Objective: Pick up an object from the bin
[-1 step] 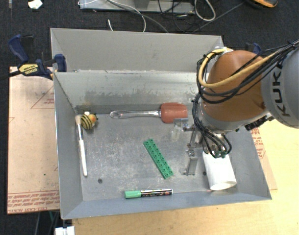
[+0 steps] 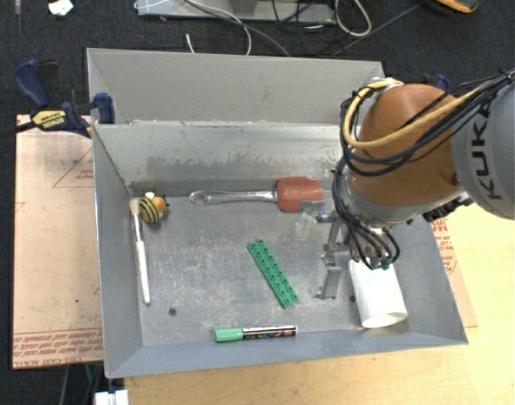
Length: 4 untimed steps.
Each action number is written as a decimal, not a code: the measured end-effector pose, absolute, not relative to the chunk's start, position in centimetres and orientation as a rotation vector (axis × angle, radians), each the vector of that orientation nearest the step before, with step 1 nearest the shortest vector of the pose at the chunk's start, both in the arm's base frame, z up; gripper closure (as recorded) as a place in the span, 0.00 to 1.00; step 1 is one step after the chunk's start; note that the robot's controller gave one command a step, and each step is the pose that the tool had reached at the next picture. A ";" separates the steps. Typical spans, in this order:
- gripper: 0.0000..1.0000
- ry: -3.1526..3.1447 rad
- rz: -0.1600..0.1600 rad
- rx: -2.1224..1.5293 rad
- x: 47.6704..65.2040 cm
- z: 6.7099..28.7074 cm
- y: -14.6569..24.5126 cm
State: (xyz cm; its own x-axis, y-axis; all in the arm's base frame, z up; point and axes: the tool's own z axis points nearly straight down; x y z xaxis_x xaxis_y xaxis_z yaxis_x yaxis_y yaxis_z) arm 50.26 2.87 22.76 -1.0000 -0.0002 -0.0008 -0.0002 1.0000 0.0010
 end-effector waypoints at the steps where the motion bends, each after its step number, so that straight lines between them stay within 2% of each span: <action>1: 0.00 3.134 0.003 0.142 51.2 14.3 2.5; 2: 0.00 3.138 0.003 0.147 50.9 11.4 2.4; 3: 0.00 3.106 0.004 0.466 50.7 11.7 3.6; 4: 0.00 3.111 0.004 0.389 51.1 6.8 2.5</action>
Offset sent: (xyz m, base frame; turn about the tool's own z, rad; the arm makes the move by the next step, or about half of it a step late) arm 0.0052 -0.0072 -0.0676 0.0503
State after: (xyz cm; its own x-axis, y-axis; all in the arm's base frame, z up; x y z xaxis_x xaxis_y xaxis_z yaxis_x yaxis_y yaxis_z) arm 51.12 2.49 6.80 -0.9691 0.2465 -0.0055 0.2465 0.9691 0.0034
